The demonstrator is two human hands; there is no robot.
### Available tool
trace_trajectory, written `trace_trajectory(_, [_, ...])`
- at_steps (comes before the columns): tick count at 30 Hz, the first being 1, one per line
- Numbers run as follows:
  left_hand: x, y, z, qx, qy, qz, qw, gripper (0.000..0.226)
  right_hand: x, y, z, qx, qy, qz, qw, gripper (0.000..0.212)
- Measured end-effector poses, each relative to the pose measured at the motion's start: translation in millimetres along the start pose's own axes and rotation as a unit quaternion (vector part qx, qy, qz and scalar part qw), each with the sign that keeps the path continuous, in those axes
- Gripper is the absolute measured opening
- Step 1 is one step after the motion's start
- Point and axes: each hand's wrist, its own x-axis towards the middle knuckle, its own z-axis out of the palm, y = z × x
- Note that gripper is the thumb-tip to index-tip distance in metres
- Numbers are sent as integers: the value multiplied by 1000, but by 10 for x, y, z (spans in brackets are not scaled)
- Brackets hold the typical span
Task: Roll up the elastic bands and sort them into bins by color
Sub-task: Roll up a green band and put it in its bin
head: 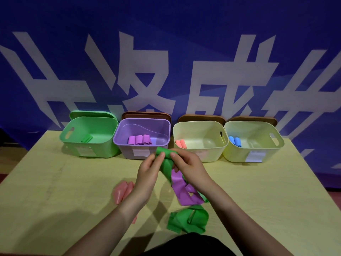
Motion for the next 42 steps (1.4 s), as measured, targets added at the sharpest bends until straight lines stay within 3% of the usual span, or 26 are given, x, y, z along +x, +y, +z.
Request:
trace_trajectory(5, [15,47,-22,56,-27,48,997,20,-1,-1,34,22,0,13,1000,24])
trace_trajectory(12, [2,-64,-5,63,-6,13,998,19,-56,16,56,1,3,24,1000,22])
trace_trajectory(19, [19,5,-32,49,-31,-56,997,17,-71,66,42,-45,52,-12,998,23])
trace_trajectory(30, [-16,-9,-7,93,-15,-67,993,19,-29,121,-4,-130,46,-65,988,33])
trace_trajectory(34, [-18,-12,-1,107,5,-65,992,25,-55,114,12,-205,57,-129,969,34])
trace_trajectory(42, [4,80,26,-30,7,-113,993,24,-6,78,-3,-288,41,-186,939,35])
